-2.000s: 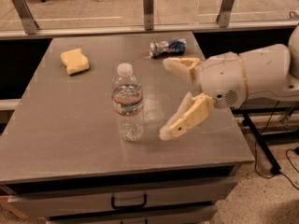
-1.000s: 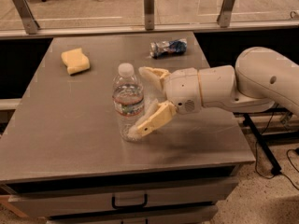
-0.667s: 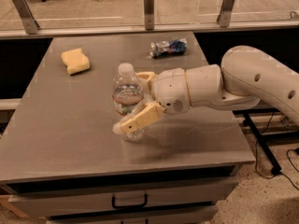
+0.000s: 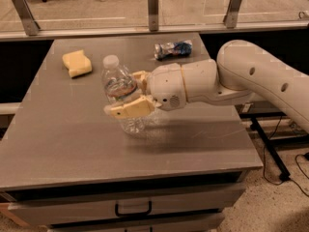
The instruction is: Move water bottle near sponge
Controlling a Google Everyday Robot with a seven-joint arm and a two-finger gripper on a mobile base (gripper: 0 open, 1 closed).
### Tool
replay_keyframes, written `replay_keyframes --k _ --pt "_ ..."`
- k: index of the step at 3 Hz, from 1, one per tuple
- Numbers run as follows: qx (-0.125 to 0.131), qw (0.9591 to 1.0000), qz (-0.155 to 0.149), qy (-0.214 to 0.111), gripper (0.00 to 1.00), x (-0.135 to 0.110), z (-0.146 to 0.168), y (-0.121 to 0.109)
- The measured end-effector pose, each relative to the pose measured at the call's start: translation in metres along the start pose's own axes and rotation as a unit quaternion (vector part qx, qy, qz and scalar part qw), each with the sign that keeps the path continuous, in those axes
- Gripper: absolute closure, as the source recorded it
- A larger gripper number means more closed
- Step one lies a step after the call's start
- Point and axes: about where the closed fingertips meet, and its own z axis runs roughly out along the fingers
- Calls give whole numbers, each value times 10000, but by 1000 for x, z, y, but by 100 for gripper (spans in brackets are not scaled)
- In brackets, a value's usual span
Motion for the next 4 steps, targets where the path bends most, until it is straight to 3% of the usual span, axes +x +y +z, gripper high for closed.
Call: replay_keyframes --k 1,2,3,4 --pt "219 9994 -191 -162 88 -15 -13 -42" --pt "668 9966 -232 -432 100 -36 -26 -106" --pt "1026 9924 -126 -662 100 -60 -22 -163" --pt "1127 9917 69 -623 100 -65 9 -192"
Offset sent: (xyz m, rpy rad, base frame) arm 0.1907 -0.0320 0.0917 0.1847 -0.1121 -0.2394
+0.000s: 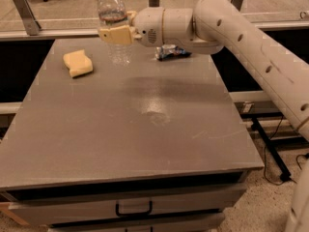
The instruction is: Move water bottle near sponge
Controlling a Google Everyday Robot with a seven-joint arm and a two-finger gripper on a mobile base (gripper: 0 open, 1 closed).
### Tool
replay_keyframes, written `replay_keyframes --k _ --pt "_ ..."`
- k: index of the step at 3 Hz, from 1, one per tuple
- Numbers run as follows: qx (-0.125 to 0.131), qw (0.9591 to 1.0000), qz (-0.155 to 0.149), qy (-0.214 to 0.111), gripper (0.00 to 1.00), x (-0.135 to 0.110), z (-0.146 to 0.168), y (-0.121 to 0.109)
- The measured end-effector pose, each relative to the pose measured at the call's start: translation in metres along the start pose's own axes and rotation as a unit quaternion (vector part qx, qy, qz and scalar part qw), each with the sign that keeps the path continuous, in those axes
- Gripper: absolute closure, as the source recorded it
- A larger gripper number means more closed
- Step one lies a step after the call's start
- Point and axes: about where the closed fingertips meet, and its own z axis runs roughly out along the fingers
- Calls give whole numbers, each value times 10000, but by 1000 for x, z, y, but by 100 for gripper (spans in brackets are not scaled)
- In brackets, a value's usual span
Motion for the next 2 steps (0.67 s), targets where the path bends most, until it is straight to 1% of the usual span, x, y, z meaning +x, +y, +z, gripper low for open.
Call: replay_keyframes --k 1,2 --pt "72 9999 109 37 100 12 28 -11" --pt "125 9998 131 -97 100 21 47 -18"
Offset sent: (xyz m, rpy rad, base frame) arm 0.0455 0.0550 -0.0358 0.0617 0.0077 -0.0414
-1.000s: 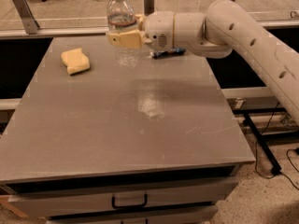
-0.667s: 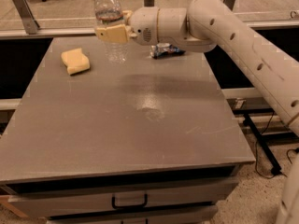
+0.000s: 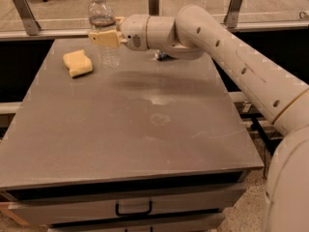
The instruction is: Move water bottle near sponge
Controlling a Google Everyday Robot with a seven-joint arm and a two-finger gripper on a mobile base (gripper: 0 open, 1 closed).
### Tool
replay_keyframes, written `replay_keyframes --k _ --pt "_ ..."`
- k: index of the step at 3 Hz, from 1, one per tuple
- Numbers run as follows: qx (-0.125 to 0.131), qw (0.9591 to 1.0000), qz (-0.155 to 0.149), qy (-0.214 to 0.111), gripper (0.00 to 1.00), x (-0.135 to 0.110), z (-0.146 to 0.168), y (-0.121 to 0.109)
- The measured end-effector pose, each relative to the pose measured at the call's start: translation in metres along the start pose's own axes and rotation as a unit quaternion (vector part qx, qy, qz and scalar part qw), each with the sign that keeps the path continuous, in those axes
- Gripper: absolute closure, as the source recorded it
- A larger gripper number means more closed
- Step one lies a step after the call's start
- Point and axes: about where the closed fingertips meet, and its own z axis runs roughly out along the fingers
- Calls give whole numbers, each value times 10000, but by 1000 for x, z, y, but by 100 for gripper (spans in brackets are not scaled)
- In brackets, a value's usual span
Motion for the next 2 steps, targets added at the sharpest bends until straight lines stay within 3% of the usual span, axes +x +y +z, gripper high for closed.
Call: replay_keyframes --k 2 --pt "-6 9997 -21 -234 58 16 27 -4"
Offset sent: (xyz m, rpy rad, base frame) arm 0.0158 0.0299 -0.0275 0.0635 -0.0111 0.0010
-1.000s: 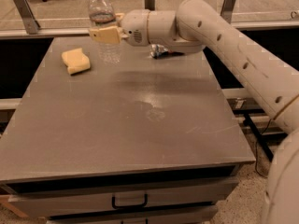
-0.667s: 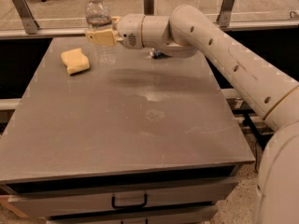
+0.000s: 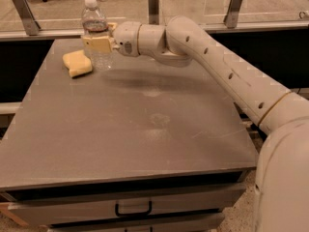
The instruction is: Move water bottle near sponge
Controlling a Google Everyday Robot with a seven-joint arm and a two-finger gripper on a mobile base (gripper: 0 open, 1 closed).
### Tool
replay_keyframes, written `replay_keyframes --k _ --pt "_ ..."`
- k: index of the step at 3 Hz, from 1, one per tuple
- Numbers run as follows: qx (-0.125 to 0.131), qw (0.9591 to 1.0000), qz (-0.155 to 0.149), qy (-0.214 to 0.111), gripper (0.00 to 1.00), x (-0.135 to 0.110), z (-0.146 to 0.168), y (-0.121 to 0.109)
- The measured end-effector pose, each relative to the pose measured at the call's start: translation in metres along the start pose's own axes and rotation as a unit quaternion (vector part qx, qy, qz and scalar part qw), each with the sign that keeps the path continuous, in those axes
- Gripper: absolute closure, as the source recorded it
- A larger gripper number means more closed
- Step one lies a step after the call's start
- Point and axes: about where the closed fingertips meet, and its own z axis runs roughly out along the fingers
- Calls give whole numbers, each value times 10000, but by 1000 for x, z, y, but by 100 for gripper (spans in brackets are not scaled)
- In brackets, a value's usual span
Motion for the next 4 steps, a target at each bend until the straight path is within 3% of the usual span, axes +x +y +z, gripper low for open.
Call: replay_keyframes --k 2,3,4 --pt "-151 9997 116 158 12 21 13 8" --pt "-174 9996 134 189 0 27 14 9" --pt "-170 9996 123 206 0 29 13 10"
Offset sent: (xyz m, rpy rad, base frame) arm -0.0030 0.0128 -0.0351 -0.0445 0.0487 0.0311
